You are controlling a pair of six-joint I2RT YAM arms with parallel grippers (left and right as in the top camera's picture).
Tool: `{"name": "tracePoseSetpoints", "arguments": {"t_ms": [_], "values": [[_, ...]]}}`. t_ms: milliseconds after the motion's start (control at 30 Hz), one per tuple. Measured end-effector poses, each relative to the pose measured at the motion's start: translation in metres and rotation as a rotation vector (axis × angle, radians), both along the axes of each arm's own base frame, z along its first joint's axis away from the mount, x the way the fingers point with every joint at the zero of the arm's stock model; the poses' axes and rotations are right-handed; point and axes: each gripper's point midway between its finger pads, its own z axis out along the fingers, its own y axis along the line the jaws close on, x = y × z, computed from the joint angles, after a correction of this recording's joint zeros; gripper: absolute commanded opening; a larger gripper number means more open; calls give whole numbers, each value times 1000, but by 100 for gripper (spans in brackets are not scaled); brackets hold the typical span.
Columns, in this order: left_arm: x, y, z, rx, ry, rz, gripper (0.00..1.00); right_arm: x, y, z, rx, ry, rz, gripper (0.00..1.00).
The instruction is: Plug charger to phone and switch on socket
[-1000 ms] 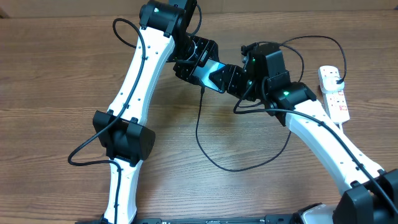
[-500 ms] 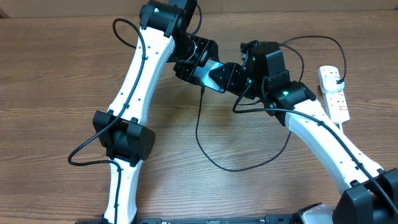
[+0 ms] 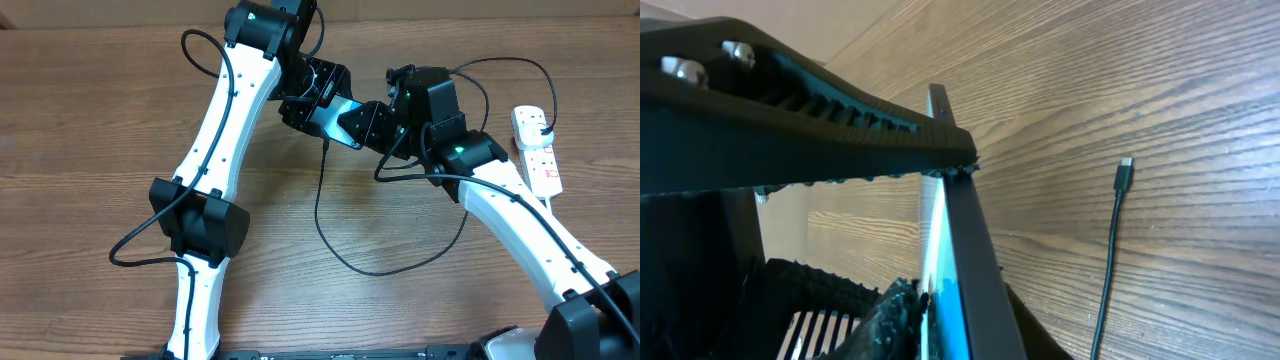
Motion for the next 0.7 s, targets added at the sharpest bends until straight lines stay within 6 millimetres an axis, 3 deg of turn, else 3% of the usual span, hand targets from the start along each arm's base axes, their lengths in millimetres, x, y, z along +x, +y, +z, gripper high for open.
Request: {"name": "tracePoseSetpoints", "arguments": {"t_ms": [333, 533, 700], "values": [[0, 0, 0, 0, 0, 0, 66, 0, 0, 0, 1, 0, 0, 15], [1, 0, 0, -1, -3, 1, 72, 1, 1, 2, 22, 8, -11, 4], [3, -1, 3, -8, -13, 4, 77, 2, 1, 1, 17, 5, -12, 4]]}}
